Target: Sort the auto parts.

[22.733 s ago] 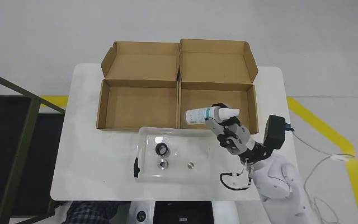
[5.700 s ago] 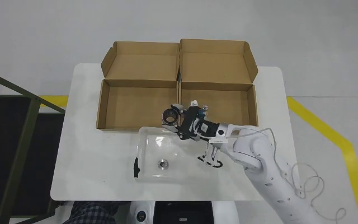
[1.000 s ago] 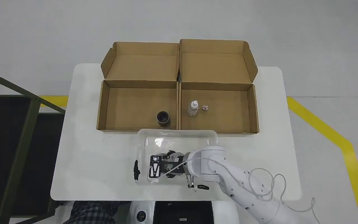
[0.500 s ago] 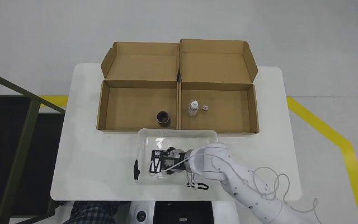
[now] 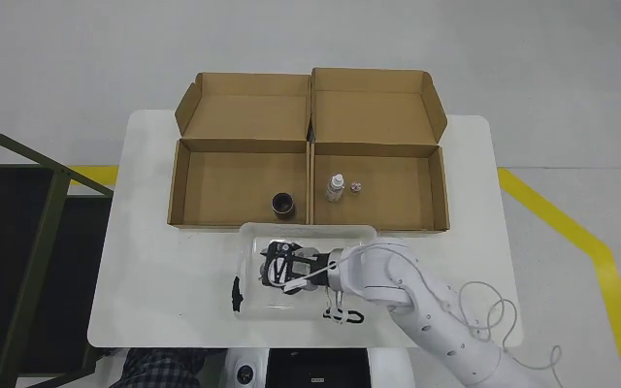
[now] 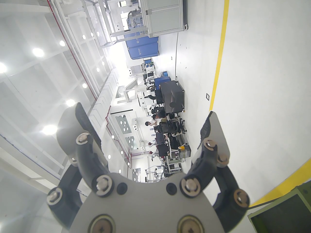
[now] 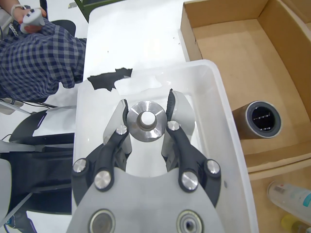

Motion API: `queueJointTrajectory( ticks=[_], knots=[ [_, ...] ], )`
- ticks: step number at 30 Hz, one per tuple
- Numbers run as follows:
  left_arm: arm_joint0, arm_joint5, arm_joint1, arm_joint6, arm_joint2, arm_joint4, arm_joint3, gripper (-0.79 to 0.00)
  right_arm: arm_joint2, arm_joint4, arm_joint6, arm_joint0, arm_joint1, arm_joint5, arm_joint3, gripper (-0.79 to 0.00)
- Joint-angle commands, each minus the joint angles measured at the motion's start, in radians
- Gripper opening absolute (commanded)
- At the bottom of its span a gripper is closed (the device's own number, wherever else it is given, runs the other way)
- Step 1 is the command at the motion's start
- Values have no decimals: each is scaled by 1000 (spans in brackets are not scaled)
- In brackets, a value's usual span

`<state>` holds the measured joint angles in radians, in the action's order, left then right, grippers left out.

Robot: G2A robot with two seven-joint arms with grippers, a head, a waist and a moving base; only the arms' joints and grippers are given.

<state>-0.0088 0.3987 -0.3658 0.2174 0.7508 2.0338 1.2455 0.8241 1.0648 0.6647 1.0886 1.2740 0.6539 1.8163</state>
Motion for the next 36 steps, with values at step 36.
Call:
queueJointTrajectory(
  ticks=[36],
  knots=[
    [0,0,0,0,0,0,0,0,218,-273,-333,37,-25,9,83,-785]
  ],
)
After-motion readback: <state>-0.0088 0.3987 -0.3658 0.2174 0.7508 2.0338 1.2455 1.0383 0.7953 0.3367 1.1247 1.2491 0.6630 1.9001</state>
